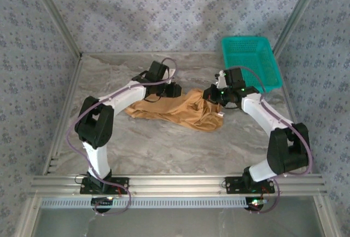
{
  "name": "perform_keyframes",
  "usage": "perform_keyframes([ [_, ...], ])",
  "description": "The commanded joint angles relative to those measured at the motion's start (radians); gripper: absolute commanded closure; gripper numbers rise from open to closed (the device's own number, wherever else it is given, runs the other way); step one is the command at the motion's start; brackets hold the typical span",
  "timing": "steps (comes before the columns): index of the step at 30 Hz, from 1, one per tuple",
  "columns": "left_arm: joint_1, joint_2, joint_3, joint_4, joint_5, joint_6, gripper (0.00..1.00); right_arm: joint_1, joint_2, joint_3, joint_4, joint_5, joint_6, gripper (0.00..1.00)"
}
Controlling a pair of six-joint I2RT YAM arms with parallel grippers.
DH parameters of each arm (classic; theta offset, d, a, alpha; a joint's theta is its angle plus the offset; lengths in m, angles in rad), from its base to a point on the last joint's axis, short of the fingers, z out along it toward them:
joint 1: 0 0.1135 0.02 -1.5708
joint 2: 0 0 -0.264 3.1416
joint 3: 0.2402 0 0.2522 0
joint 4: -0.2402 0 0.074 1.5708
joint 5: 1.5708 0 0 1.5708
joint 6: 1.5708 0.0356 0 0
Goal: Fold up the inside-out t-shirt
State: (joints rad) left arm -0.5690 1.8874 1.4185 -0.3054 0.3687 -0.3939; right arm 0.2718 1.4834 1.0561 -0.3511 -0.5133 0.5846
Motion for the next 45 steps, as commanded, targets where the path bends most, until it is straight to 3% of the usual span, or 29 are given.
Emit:
perform_keyframes([
  [1,0.007,-0.126,-0.132,0.162,0.097,-0.012,0.58,-0.005,0.034,-0.011,0.02,-0.007,0.026,1.0],
  [8,-0.079,-0.194,-0.256,0.299,0.145,0.011,0.53,-0.006,0.049,0.016,0.007,-0.007,0.021,1.0],
  [14,-0.132,-0.077,-0.177,0.25,0.118,-0.053,0.47,-0.004,0.049,0.03,0.001,-0.011,0.026,1.0],
  [26,-0.131,0.082,-0.015,0.17,0.058,-0.1,0.49,0.008,0.023,0.045,-0.015,0.001,0.037,1.0],
  [28,-0.132,0.1,-0.002,0.169,0.053,-0.099,0.54,0.007,0.022,0.045,-0.017,0.003,0.037,1.0],
  [32,-0.12,0.112,0.031,0.12,0.054,-0.083,0.94,-0.001,0.019,0.042,-0.023,0.005,0.034,1.0],
  [33,-0.114,0.101,0.038,0.104,0.059,-0.083,1.0,-0.005,0.019,0.039,-0.024,0.008,0.029,1.0],
  [40,-0.082,-0.05,0.125,-0.028,0.056,-0.068,1.0,-0.079,0.018,-0.002,-0.019,0.009,0.009,1.0],
  [45,-0.039,-0.133,0.117,0.034,0.146,-0.179,1.0,-0.098,0.058,-0.025,0.001,0.024,0.002,1.0],
])
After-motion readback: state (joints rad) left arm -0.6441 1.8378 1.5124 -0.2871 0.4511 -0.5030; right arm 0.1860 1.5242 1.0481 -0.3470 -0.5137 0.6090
